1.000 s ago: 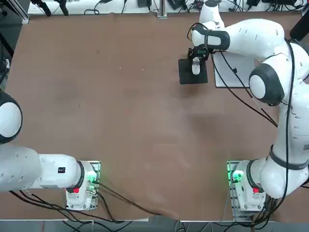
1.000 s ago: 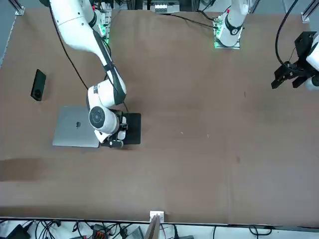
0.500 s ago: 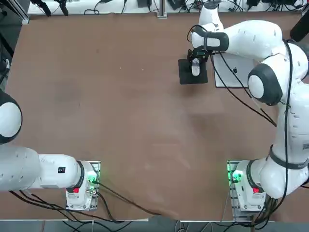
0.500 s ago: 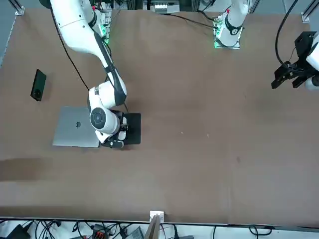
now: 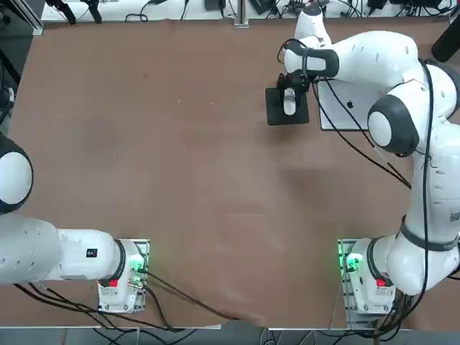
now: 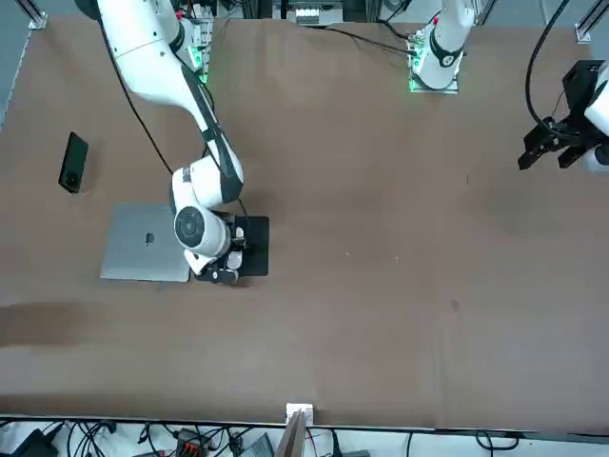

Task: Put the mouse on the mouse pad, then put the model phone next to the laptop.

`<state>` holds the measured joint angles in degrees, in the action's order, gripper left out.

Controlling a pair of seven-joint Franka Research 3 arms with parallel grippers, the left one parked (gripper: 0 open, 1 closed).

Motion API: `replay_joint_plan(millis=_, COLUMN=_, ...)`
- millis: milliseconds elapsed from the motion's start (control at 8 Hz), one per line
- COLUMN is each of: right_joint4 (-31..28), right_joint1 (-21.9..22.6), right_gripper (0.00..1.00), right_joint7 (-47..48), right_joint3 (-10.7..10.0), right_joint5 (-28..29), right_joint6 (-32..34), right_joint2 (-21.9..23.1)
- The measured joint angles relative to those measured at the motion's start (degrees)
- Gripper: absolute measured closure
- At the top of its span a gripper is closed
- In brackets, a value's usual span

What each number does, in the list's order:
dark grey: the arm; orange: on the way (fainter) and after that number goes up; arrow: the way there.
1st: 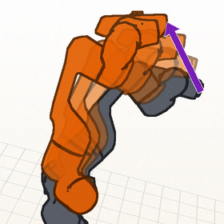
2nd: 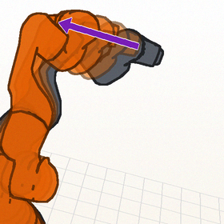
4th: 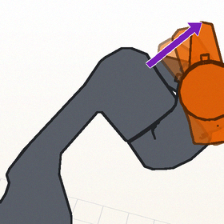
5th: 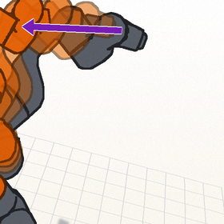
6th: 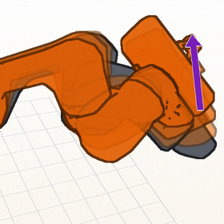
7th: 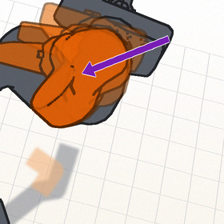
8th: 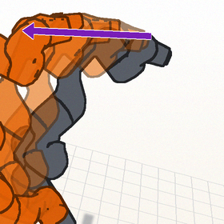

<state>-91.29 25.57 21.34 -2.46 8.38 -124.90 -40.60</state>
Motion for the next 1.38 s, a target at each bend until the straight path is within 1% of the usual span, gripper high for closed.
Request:
replay_joint_plan(millis=125, right_joint4=1.0, right_joint1=-0.5, right_gripper=0.0, right_joint7=0.0, right_joint3=-0.3, right_joint5=0.0, right_joint6=2.8, right_joint2=1.7)
replay_joint_plan(millis=250, right_joint4=2.1, right_joint1=-1.7, right_gripper=0.0, right_joint7=0.0, right_joint3=-0.7, right_joint5=0.0, right_joint6=7.6, right_joint2=5.0)
replay_joint_plan(millis=375, right_joint4=2.7, right_joint1=-4.1, right_gripper=0.0, right_joint7=0.0, right_joint3=-1.1, right_joint5=0.0, right_joint6=13.7, right_joint2=9.4)
replay_joint_plan(millis=500, right_joint4=2.8, right_joint1=-7.7, right_gripper=0.0, right_joint7=0.0, right_joint3=-1.3, right_joint5=-0.2, right_joint6=20.4, right_joint2=14.0)
replay_joint_plan(millis=625, right_joint4=2.6, right_joint1=-12.0, right_gripper=0.0, right_joint7=-0.1, right_joint3=-1.6, right_joint5=-1.4, right_joint6=26.1, right_joint2=17.4)
replay_joint_plan(millis=750, right_joint4=2.0, right_joint1=-16.6, right_gripper=0.0, right_joint7=-0.3, right_joint3=-2.1, right_joint5=-3.5, right_joint6=29.3, right_joint2=19.0)
replay_joint_plan(millis=875, right_joint4=0.9, right_joint1=-21.5, right_gripper=0.0, right_joint7=-2.1, right_joint3=-2.5, right_joint5=-6.4, right_joint6=30.2, right_joint2=19.2)
replay_joint_plan(millis=1000, right_joint4=-0.6, right_joint1=-26.2, right_gripper=0.0, right_joint7=-6.4, right_joint3=-2.7, right_joint5=-9.7, right_joint6=30.3, right_joint2=18.8)
replay_joint_plan(millis=1125, right_joint4=-2.4, right_joint1=-30.7, right_gripper=0.0, right_joint7=-13.2, right_joint3=-2.9, right_joint5=-12.5, right_joint6=30.2, right_joint2=18.6)
replay_joint_plan(millis=1250, right_joint4=-5.4, right_joint1=-35.9, right_gripper=0.0, right_joint7=-21.4, right_joint3=-3.0, right_joint5=-14.1, right_joint6=28.7, right_joint2=18.9)
replay_joint_plan(millis=1375, right_joint4=-9.1, right_joint1=-41.0, right_gripper=0.0, right_joint7=-28.4, right_joint3=-3.1, right_joint5=-14.6, right_joint6=25.2, right_joint2=19.8)
